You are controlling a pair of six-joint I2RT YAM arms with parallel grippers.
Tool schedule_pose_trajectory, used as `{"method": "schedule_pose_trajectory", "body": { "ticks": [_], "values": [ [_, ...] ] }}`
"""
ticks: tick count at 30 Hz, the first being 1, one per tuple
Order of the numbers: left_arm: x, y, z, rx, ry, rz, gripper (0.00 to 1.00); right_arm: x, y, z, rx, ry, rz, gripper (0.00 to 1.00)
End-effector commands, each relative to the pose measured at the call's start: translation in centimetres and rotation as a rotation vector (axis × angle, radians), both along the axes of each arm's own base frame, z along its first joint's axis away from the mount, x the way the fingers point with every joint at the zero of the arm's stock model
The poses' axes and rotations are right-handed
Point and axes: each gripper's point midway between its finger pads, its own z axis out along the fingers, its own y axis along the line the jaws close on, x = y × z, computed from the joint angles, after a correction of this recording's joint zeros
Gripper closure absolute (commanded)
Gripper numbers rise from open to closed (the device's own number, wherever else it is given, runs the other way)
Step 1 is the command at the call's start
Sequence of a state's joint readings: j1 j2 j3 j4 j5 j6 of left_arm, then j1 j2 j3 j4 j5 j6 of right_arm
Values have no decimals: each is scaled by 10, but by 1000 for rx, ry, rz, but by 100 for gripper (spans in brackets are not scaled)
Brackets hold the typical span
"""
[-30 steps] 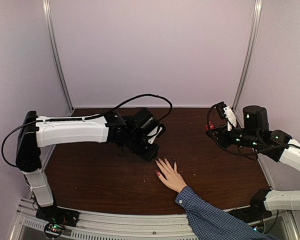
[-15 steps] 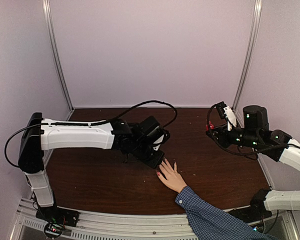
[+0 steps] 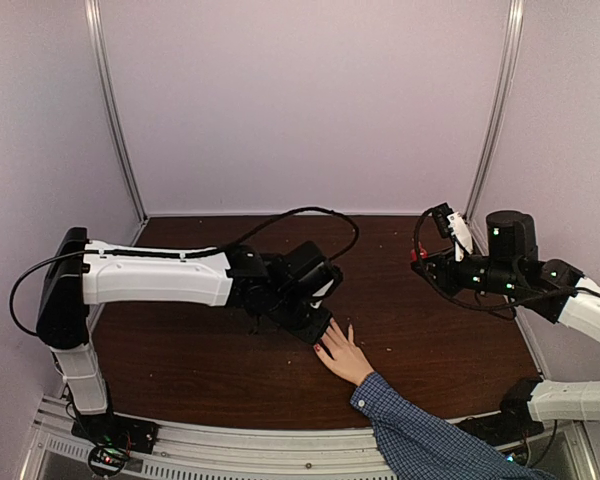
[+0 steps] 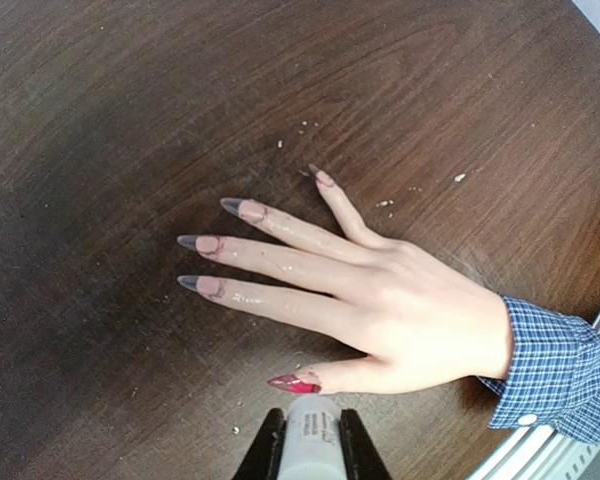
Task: Paint the nails
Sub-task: Paint the nail with the hand.
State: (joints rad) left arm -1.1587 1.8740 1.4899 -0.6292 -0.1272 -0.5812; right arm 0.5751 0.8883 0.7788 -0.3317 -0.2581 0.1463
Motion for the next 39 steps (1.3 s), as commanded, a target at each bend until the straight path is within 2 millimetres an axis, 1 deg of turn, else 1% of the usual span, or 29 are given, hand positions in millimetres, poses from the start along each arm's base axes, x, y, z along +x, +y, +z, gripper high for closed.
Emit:
{"method": "schedule_pose_trajectory", "body": {
  "ticks": [1,12,26,34,39],
  "values": [
    [6,-1,-8,3,-22,37,100,4,1,12,34,-27,-5,100],
    [5,0,-16,18,-9,42,100,5,2,10,38,-18,-2,100],
    [4,-2,-22,25,5,38,100,5,0,11,42,-20,-4,100],
    [5,1,-19,27,-5,52,100,5,1,12,45,-21,-2,100],
    [8,6,-18,45,-19,74,100,5,1,12,48,-21,1,100]
  ]
}}
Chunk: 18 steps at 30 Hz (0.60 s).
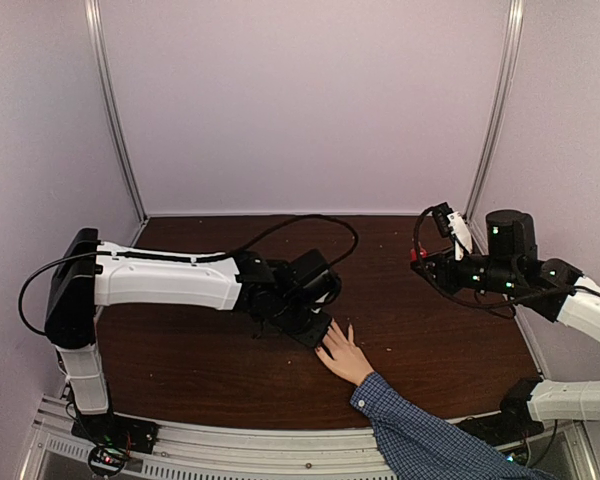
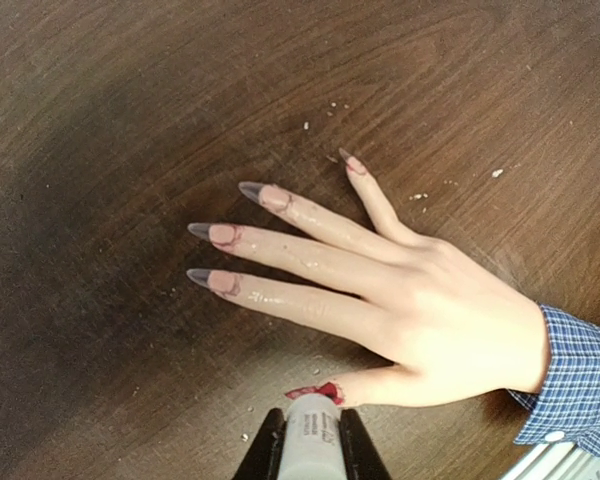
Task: Paint the nails
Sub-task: Paint the nail with the hand.
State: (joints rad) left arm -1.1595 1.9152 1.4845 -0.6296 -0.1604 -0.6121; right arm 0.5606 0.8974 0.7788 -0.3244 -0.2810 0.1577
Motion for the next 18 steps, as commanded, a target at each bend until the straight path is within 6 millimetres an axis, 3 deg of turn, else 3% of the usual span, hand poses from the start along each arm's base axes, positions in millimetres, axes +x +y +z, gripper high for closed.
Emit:
{"method": "schedule_pose_trajectory", "body": {
  "ticks": [1,18],
  "values": [
    [5,4,3,7,-29,36,100,3,1,13,33,-34,-1,100],
    [12,20,14,31,-79,94,100,2,1,12,36,-31,3,100]
  ]
}}
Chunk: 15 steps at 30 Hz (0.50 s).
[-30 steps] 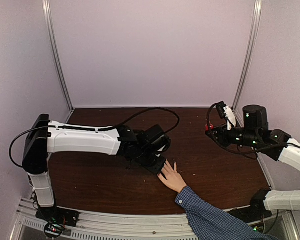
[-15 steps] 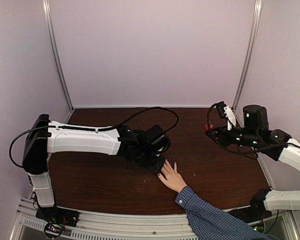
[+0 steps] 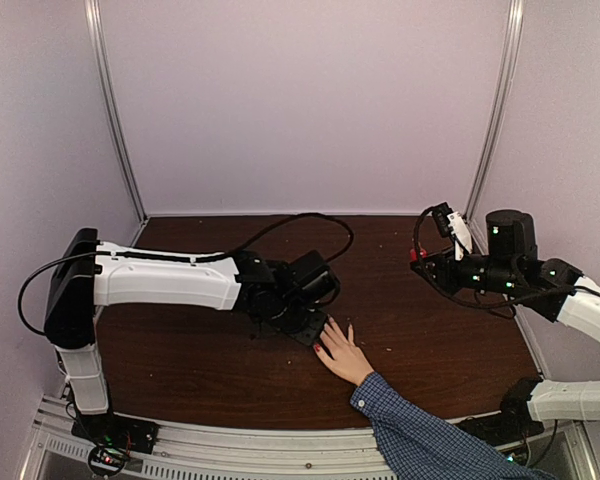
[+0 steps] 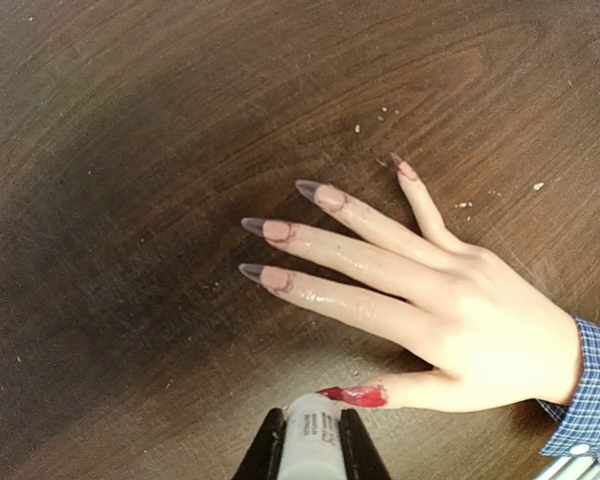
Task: Paint the nails
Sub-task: Paint the nail with the hand.
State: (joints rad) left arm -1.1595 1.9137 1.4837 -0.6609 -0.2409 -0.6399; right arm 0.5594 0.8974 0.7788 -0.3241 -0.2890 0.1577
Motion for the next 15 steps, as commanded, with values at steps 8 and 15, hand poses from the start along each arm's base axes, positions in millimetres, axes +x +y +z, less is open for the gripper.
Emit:
{"method": "schedule_pose_trajectory", "body": {
  "ticks": [8,15],
  "values": [
    [6,14,32,-59,-87,47,100,3,0,13,35,-34,-3,100],
    [-15,-17,45,-144,-115,-99,100,3,0,13,36,-34,-2,100]
  ]
}}
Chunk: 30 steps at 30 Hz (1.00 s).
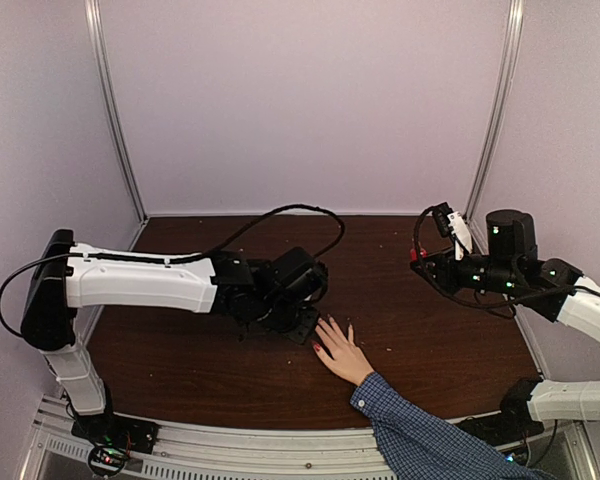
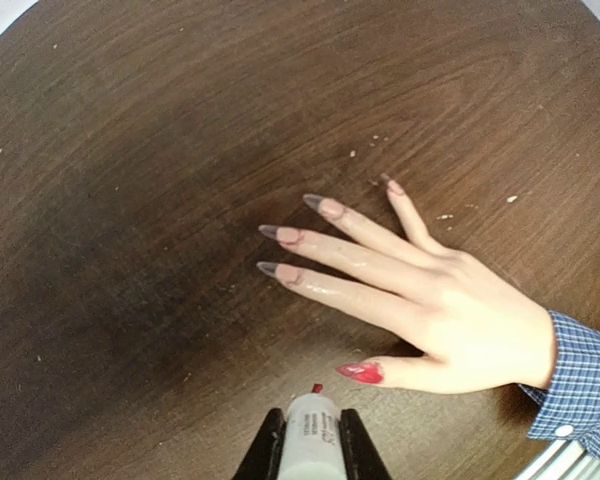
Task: Paint the nails
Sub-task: Paint the nail with the hand.
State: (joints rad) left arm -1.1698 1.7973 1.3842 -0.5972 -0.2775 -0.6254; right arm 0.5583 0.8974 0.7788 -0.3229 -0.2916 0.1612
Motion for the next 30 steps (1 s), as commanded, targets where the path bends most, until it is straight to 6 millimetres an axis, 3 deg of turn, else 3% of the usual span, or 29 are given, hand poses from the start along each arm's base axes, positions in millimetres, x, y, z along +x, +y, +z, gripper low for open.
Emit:
{"method": "schedule_pose_trajectory", "body": {
  "ticks": [1,20,30],
  "values": [
    [-14,-33,20,-79,-51,-109,100,3,0,12,31,-36,-2,100],
    [-11,-36,-2,-18,-41,-79,100,2,0,13,34,-37,0,100],
    [-7,-35,-2,8,-57,-65,100,3,0,13,34,-33,0,100]
  ]
}}
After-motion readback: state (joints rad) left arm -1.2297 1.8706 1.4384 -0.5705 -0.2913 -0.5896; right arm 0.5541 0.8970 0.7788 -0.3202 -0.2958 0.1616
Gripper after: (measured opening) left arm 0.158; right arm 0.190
